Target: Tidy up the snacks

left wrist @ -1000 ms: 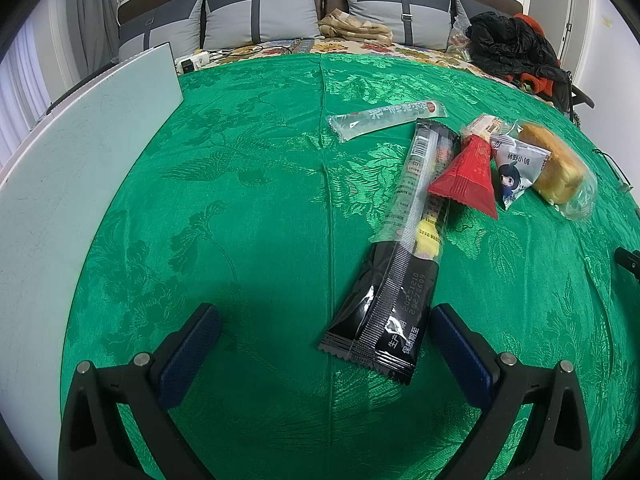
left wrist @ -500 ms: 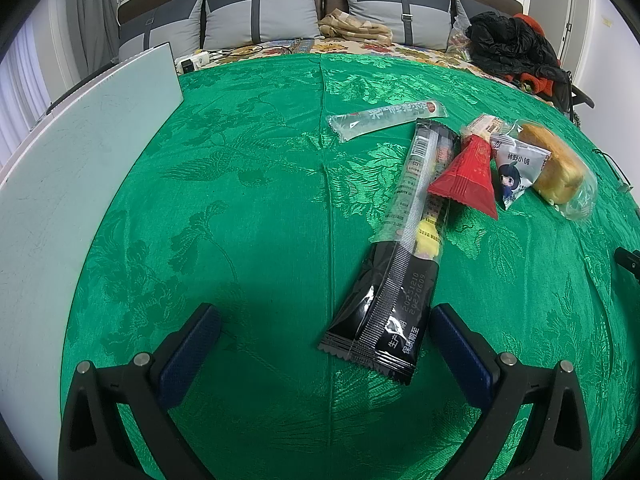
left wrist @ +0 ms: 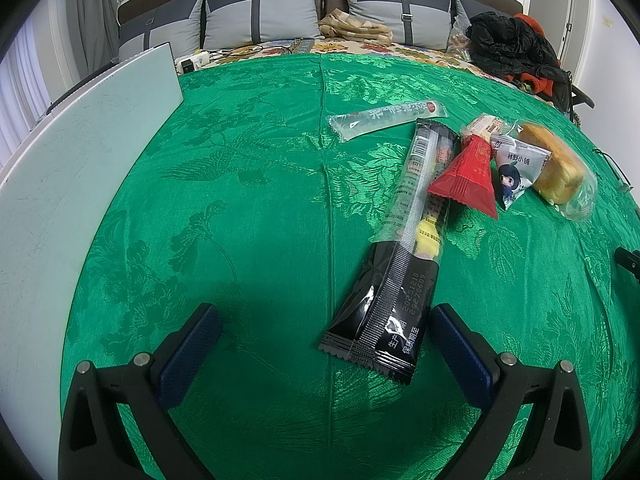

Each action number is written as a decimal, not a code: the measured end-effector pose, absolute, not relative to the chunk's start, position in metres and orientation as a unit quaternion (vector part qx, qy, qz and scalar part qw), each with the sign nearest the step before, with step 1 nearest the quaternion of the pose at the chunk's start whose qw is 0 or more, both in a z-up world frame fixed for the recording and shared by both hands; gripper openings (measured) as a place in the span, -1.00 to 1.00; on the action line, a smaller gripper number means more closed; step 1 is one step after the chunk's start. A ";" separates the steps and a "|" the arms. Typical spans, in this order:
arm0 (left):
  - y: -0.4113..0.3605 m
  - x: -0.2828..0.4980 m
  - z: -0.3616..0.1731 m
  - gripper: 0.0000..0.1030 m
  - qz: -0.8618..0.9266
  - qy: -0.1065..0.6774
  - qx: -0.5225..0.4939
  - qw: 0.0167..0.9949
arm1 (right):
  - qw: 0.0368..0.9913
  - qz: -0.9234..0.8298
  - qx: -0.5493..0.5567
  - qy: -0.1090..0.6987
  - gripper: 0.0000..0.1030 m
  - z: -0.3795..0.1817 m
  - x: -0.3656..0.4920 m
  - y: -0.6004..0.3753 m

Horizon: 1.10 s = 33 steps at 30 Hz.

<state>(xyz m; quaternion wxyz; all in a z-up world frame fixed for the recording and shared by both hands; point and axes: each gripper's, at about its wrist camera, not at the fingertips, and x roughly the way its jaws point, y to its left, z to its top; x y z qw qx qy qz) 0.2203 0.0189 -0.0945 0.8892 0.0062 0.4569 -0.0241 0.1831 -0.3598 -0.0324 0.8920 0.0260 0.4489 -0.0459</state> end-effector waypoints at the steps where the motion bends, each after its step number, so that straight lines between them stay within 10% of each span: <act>1: 0.019 0.220 -0.095 1.00 -0.024 0.457 0.006 0.889 | 0.892 -0.046 0.026 0.449 0.61 -0.032 0.183 -0.360; 19: -0.020 0.260 -0.064 0.96 -0.102 0.493 0.067 0.861 | 0.892 -0.046 0.026 0.449 0.61 -0.032 0.183 -0.360; 25: -0.031 0.289 -0.081 0.50 -0.126 0.526 0.077 0.838 | 0.892 -0.046 0.027 0.449 0.61 -0.032 0.183 -0.360; 28: -0.028 0.287 -0.077 -0.28 -0.121 0.512 0.064 0.848 | 0.892 -0.046 0.027 0.449 0.61 -0.032 0.183 -0.360; 33: -0.013 0.272 -0.075 -0.44 -0.111 0.515 0.011 0.850 | 0.892 -0.046 0.027 0.449 0.61 -0.032 0.183 -0.360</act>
